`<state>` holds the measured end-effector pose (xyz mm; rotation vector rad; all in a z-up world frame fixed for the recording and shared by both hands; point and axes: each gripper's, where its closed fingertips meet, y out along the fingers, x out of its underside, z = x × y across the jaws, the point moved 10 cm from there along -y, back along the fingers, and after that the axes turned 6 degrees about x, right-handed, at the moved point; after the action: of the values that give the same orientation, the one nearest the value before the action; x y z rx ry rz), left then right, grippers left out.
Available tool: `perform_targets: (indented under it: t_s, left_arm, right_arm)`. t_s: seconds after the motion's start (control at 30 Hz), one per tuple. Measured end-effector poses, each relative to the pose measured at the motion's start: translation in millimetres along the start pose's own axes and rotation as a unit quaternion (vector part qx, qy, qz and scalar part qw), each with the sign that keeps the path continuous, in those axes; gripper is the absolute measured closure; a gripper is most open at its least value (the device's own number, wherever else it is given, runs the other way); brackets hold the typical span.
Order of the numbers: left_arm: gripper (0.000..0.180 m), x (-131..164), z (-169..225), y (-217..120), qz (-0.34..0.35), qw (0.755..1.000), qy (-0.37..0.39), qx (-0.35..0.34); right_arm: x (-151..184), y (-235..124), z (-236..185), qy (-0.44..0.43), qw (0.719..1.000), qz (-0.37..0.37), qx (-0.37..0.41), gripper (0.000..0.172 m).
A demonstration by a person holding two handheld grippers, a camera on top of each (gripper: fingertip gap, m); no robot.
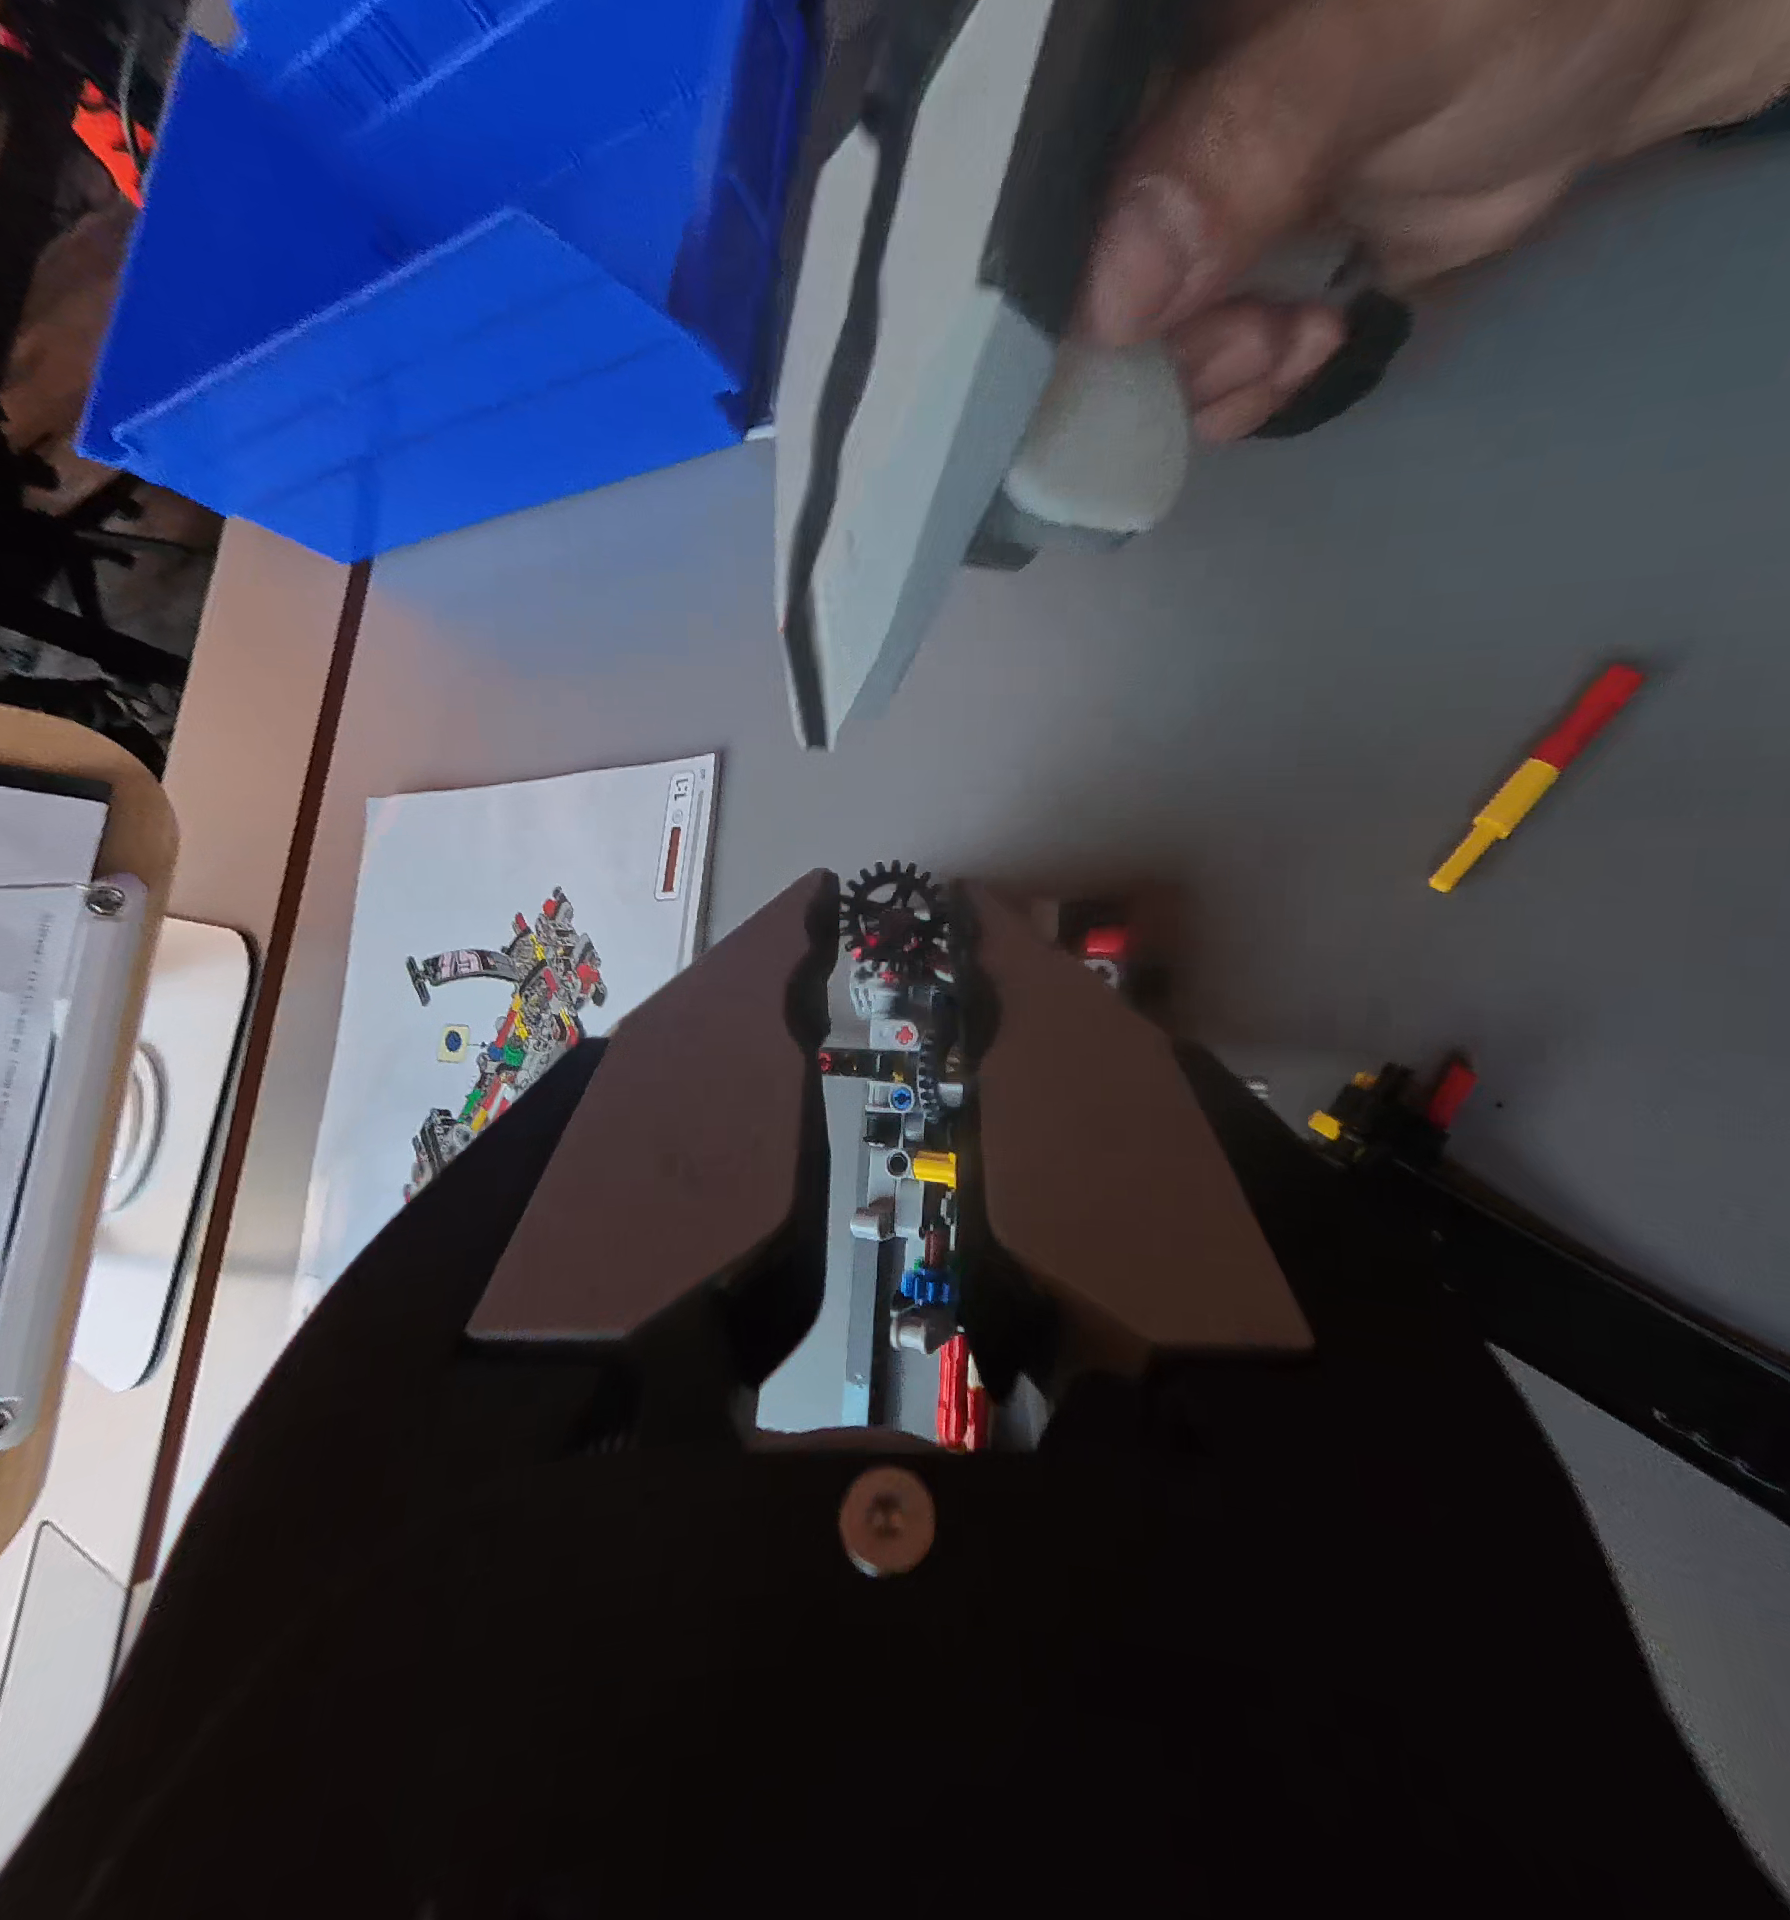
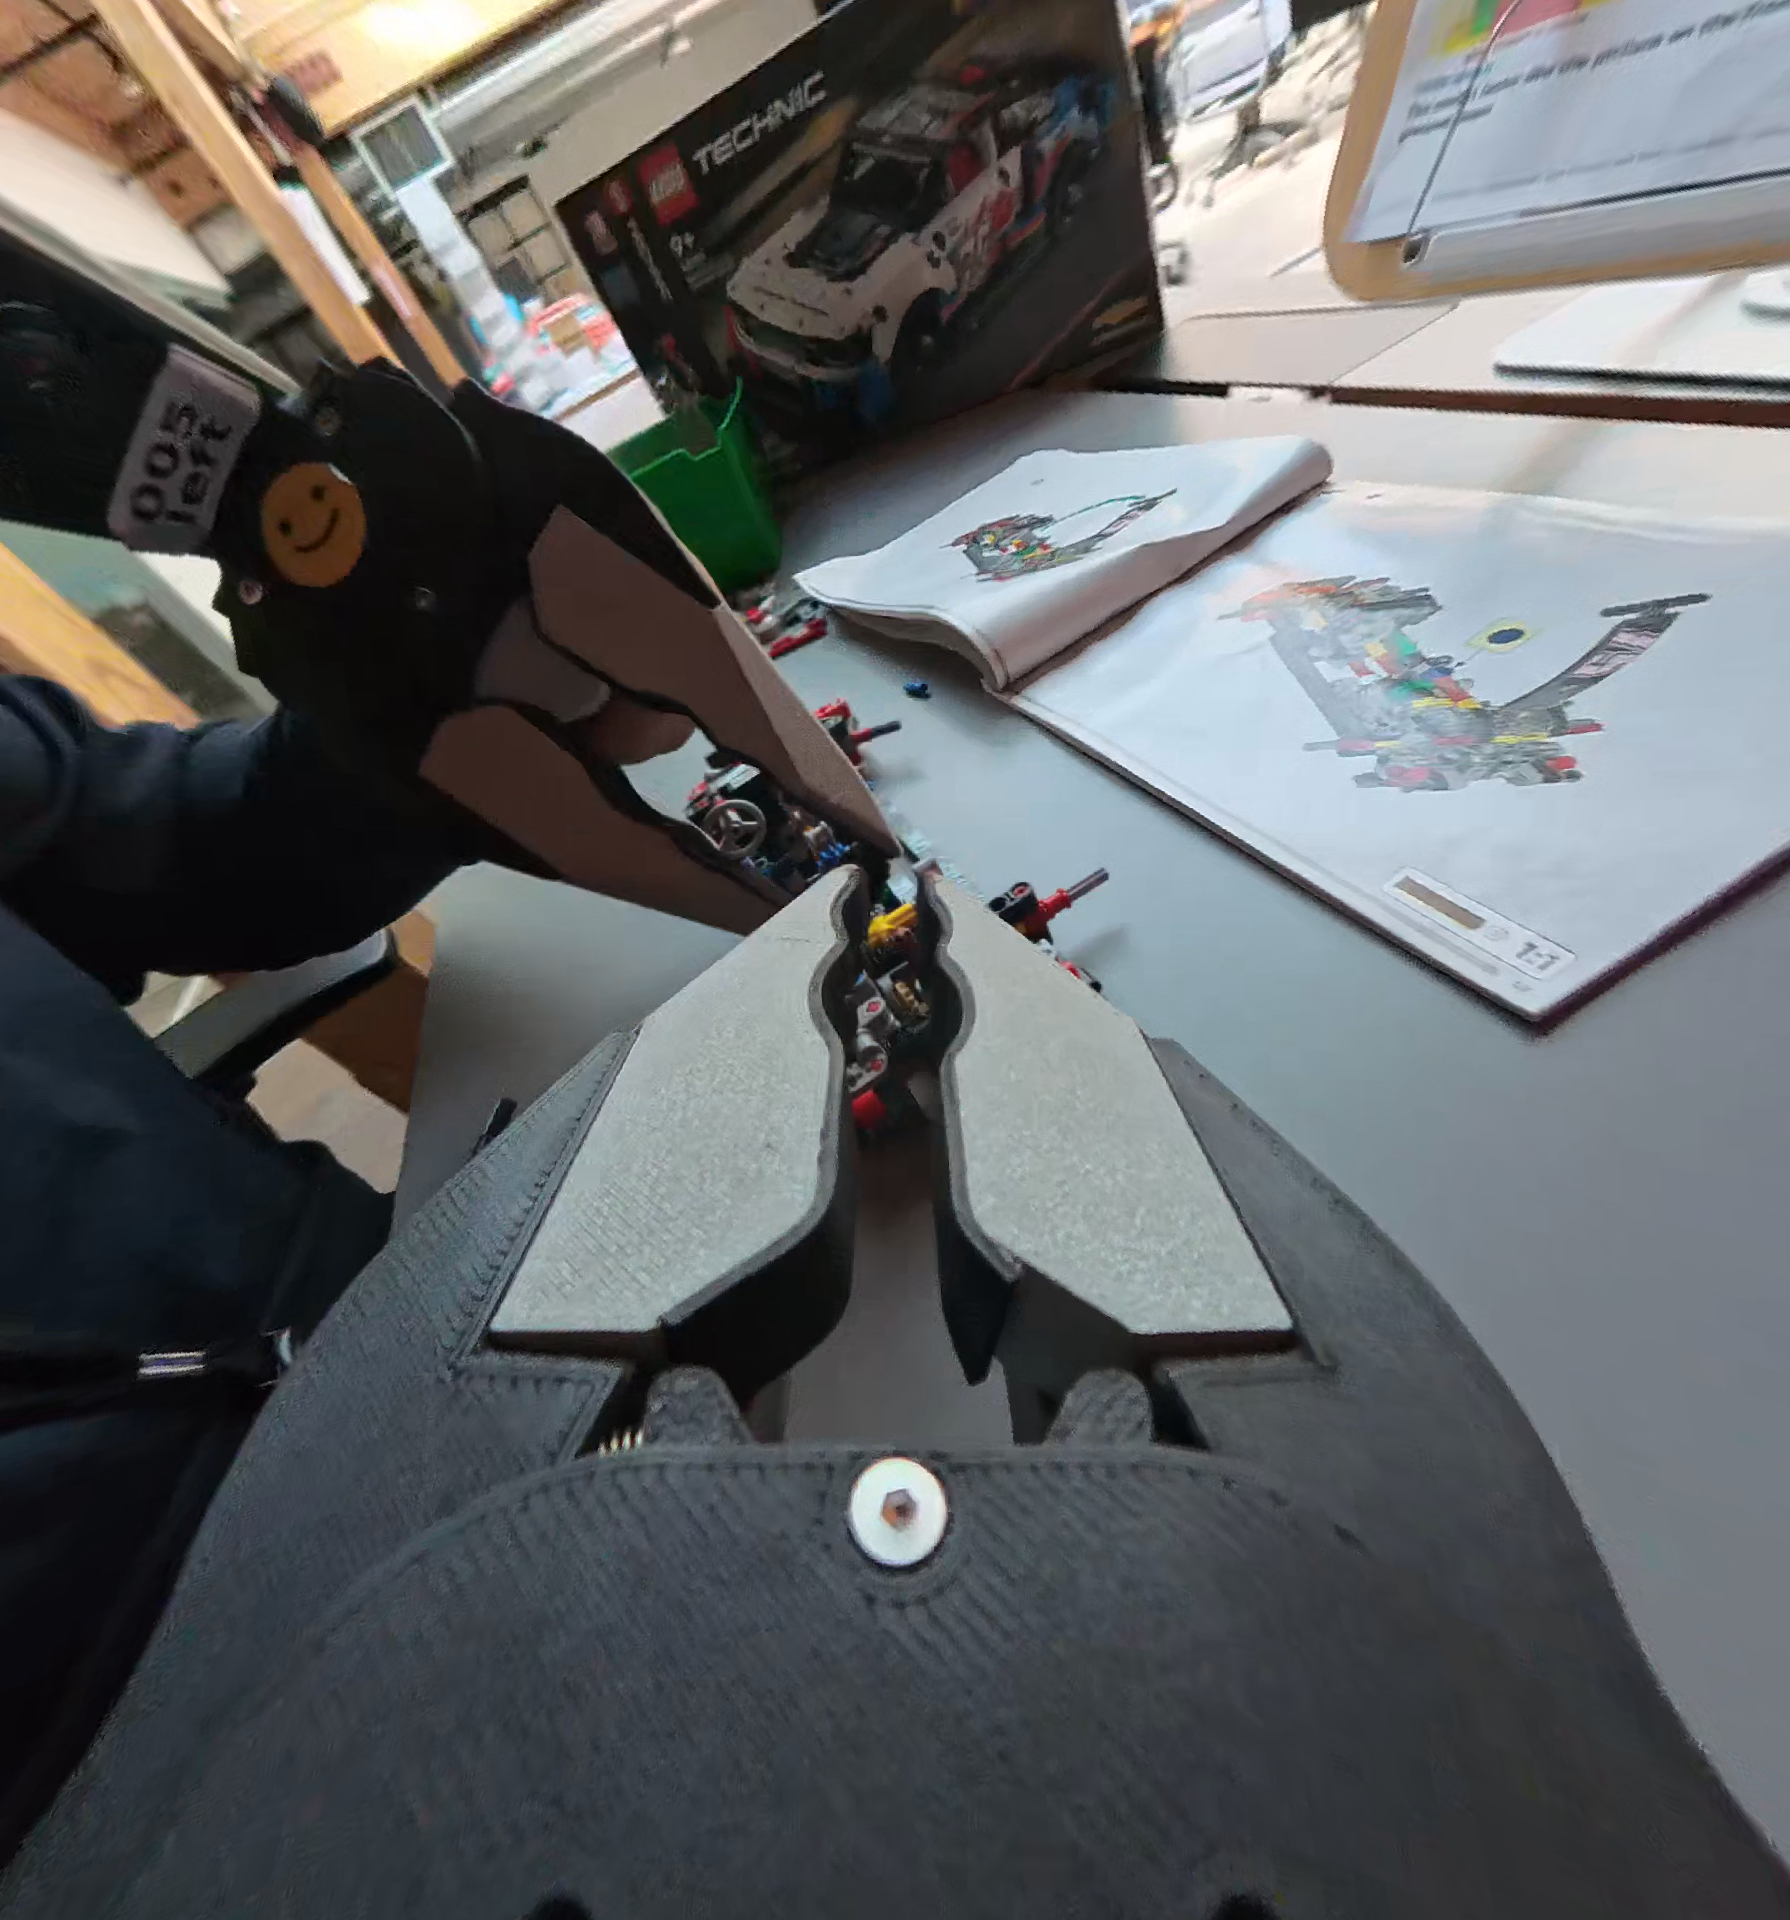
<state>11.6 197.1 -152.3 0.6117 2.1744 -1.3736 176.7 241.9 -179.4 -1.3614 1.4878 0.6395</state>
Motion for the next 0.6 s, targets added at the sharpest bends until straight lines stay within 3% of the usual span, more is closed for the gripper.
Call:
perform_targets:
  t_s: [0.13,0.23,0.6]
  left_arm:
    - [0.163,-5,3,-3,0.016,1.000,0.020,-0.009]
    - [0.164,-3,3,-2,0.010,1.000,0.024,-0.013]
    - [0.163,8,1,4,0.014,0.999,0.001,-0.029]
  right_arm:
    - [-3,20,4,0.034,0.996,-0.045,-0.066,0.160]
    - [0,25,7,0.069,0.991,-0.058,-0.099,0.166]
    - [7,35,19,0.147,0.980,-0.074,-0.108,0.167]
